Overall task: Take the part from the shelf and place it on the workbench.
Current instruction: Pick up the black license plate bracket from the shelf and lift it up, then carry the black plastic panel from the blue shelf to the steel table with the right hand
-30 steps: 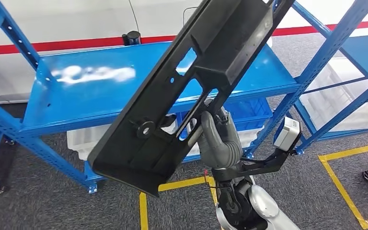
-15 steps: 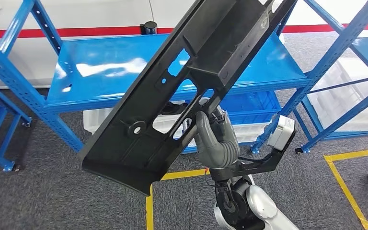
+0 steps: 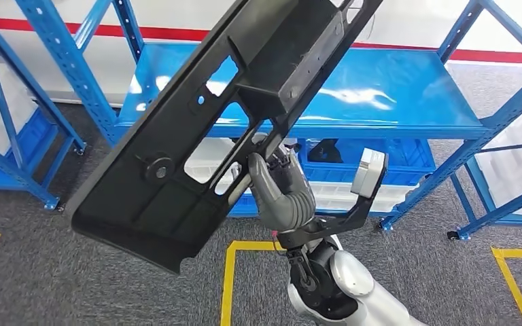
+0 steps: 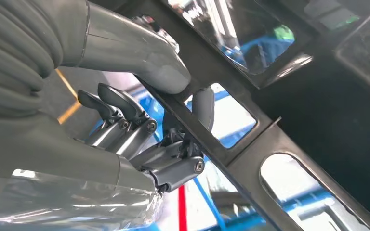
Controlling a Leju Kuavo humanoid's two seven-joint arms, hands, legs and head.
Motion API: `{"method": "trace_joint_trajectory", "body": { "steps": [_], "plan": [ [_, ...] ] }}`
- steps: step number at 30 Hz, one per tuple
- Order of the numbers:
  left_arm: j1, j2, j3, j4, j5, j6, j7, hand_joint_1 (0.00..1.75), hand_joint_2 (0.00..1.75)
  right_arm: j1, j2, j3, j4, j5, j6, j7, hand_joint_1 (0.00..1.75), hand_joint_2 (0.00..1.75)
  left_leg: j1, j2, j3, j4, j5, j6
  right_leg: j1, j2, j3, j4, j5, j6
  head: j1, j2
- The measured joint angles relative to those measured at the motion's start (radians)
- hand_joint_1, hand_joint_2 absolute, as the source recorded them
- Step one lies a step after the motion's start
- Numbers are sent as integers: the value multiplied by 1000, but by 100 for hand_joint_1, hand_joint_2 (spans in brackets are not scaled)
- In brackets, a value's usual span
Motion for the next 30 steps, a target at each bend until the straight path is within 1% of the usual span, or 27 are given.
{"method": "trace_joint_trajectory", "body": {
  "steps": [1, 2, 3, 5, 6, 7, 8, 9, 10, 11, 12, 13, 14, 15, 16, 17, 19, 20, 21, 22, 23, 24, 25, 26, 28, 29, 30],
  "plan": [
    [0, 0, 4, 0, 6, 2, -5, 0, 0, -7, 2, 2, 3, 0, 0, 2, 175, 175, 1, -15, -3, -1, -1, 10, -2, 1, -1, 5, -7, 3, 4, 0],
    [0, 1, 8, 1, 11, 2, -9, 0, 0, -13, 3, 4, 6, 0, -1, 5, 175, 175, 2, -31, -7, -1, 1, 17, -4, 17, -6, 19, -23, 7, 9, 0],
    [0, 1, 12, 1, 17, 3, -11, 0, 0, -17, 4, 6, 9, 1, -2, 6, 175, 175, 3, -47, -10, -1, 5, 23, -7, 44, -19, 53, -50, 11, 14, 0],
    [-1, 2, 23, 3, 29, 4, -12, 0, 0, -16, 4, 10, 15, 2, -11, 8, 175, 175, 1, -82, -17, -2, 11, 33, -10, 104, -68, 174, -118, 13, 27, 0],
    [-1, 2, 28, 3, 35, 7, -6, 0, 0, -12, 4, 12, 18, 2, -20, 9, 175, 175, -2, -100, -20, -2, 14, 37, -10, 117, -95, 235, -141, 11, 34, 0],
    [-1, 2, 33, 3, 40, 12, 3, 0, 0, -6, 3, 14, 21, 2, -30, 9, 175, 175, -5, -118, -22, -2, 16, 40, -9, 123, -113, 271, -147, 7, 40, 0],
    [0, 3, 36, 4, 44, 17, 14, 0, 0, 0, 2, 16, 23, 1, -40, 8, 175, 175, -9, -137, -23, -2, 18, 43, -7, 127, -117, 273, -132, 0, 46, 0],
    [1, 4, 38, 5, 47, 22, 25, 0, 0, 6, 1, 17, 25, 0, -47, 7, 175, 175, -13, -155, -23, -1, 20, 44, -4, 133, -107, 241, -99, -10, 49, 0],
    [2, 6, 41, 6, 49, 27, 35, 0, 0, 10, 0, 18, 26, -1, -52, 5, 175, 175, -16, -172, -24, -2, 23, 44, 1, 147, -86, 183, -56, -23, 50, 0],
    [2, 7, 45, 7, 51, 31, 45, 0, 0, 14, -2, 18, 27, -3, -55, 2, 175, 175, -19, -187, -25, -2, 26, 43, 4, 170, -64, 125, -22, -37, 48, 0],
    [1, 9, 50, 8, 51, 34, 56, 0, 0, 19, -4, 18, 27, -4, -56, -1, 175, 175, -18, -201, -28, -3, 31, 40, 7, 191, -47, 77, 2, -47, 44, 0],
    [1, 10, 55, 9, 52, 38, 69, 0, 0, 25, -7, 19, 27, -5, -57, -3, 175, 175, -14, -214, -32, -4, 36, 35, 11, 205, -37, 48, 14, -54, 41, 0],
    [2, 12, 59, 10, 52, 42, 82, 0, 0, 31, -10, 19, 28, -4, -60, -6, 175, 175, -8, -226, -37, -6, 41, 28, 14, 209, -34, 38, 14, -57, 40, 0],
    [5, 14, 62, 11, 53, 45, 93, 0, 0, 36, -12, 20, 27, -3, -64, -7, 175, 175, -3, -238, -40, -10, 47, 21, 17, 200, -30, 26, 18, -58, 45, 0],
    [8, 18, 64, 13, 55, 48, 100, 0, 0, 38, -14, 21, 27, -1, -70, -8, 175, 175, -3, -233, -44, -11, 49, 16, 17, 187, -23, 8, 22, -59, 50, 0],
    [11, 20, 65, 14, 58, 51, 103, 0, 0, 42, -15, 21, 26, 3, -76, -8, 175, 175, -6, -208, -49, -5, 43, 11, 16, 174, -14, -13, 28, -59, 50, 0],
    [12, 27, 70, 15, 68, 53, 103, 0, 0, 51, -18, 21, 25, 13, -89, -7, 175, 175, -12, -139, -82, 59, -4, 6, 11, 146, -3, -47, 41, -57, 37, 0],
    [11, 28, 74, 16, 76, 53, 100, 0, 0, 56, -19, 22, 25, 19, -94, -6, 175, 175, -11, -115, -106, 111, -35, 1, 11, 134, -4, -50, 43, -57, 28, 0],
    [11, 29, 78, 16, 84, 53, 94, 0, 0, 58, -20, 23, 26, 24, -98, -3, 175, 175, -7, -109, -128, 166, -61, -3, 10, 119, -6, -48, 44, -57, 21, 0],
    [12, 29, 82, 17, 94, 53, 86, 0, 0, 57, -20, 24, 28, 30, -102, 1, 175, 175, -3, -107, -139, 199, -71, -8, 9, 105, -8, -45, 43, -55, 16, 0],
    [13, 29, 87, 17, 102, 52, 78, 0, 0, 55, -20, 25, 31, 34, -105, 5, 175, 175, 1, -104, -134, 202, -64, -14, 7, 92, -11, -40, 41, -53, 12, 0],
    [14, 29, 91, 17, 108, 52, 72, 0, 0, 52, -19, 26, 34, 38, -107, 8, 175, 175, 4, -97, -113, 175, -45, -19, 4, 79, -14, -34, 39, -49, 10, 0],
    [14, 30, 96, 18, 112, 51, 67, 0, 0, 48, -18, 27, 37, 40, -108, 11, 175, 175, 5, -77, -76, 116, -20, -25, 2, 67, -18, -24, 34, -42, 9, 0],
    [13, 29, 100, 18, 114, 50, 64, 0, 0, 44, -16, 29, 40, 41, -109, 12, 175, 175, 4, -47, -43, 64, -6, -25, 2, 57, -22, -15, 27, -34, 7, 0],
    [12, 28, 108, 17, 115, 48, 60, 0, 0, 38, -14, 32, 43, 42, -109, 13, 175, 175, -2, -3, -8, -1, 6, -13, 4, 39, -26, 3, 16, -19, 8, 0],
    [12, 28, 111, 17, 115, 47, 59, 0, 0, 36, -13, 34, 44, 43, -109, 14, 175, 175, -5, 0, -11, -1, 4, -2, 5, 31, -27, 6, 14, -13, 11, 0],
    [13, 28, 113, 18, 114, 45, 58, 0, 0, 35, -13, 36, 45, 43, -109, 14, 175, 175, -6, -12, -15, -3, 9, 9, 4, 22, -25, 7, 13, -9, 14, 0]
  ]
}}
